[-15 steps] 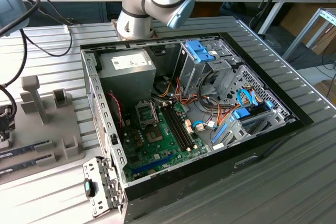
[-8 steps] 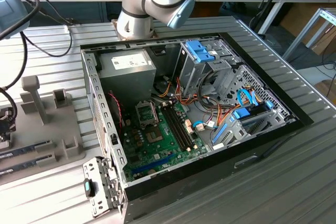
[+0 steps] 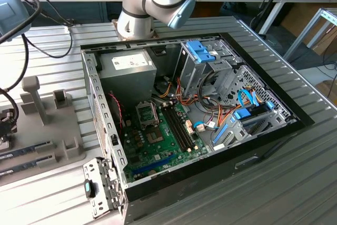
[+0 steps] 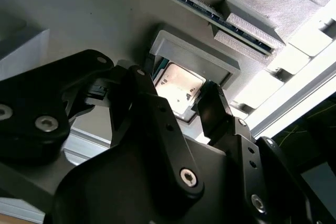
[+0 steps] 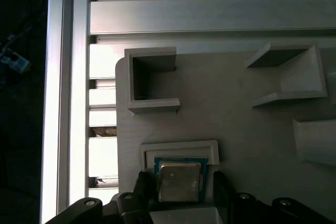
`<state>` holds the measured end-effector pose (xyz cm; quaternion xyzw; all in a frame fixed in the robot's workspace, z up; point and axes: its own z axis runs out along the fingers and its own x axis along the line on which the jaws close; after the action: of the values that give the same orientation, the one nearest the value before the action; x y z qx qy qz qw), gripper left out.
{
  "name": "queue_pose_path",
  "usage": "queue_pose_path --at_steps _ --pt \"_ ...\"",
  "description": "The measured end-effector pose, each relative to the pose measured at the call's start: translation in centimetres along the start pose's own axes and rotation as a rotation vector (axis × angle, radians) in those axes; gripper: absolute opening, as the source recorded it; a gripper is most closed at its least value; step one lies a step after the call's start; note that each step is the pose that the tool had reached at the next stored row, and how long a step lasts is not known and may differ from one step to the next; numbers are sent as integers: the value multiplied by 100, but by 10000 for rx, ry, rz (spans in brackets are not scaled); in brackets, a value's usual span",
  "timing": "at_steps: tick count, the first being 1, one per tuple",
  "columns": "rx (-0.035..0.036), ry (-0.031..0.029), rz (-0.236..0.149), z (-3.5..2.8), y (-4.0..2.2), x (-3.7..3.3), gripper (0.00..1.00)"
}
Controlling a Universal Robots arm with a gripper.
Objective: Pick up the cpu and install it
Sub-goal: 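Pick up the cpu and move it towards the insertion slot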
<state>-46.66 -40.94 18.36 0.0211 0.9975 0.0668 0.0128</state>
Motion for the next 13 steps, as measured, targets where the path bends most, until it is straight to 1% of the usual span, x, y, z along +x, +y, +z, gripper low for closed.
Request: queue_pose_path --at_steps 3,5,13 --pt "0 0 0 1 0 0 59" --pt "0 0 0 1 0 0 47" --pt "0 -1 0 2 0 0 47"
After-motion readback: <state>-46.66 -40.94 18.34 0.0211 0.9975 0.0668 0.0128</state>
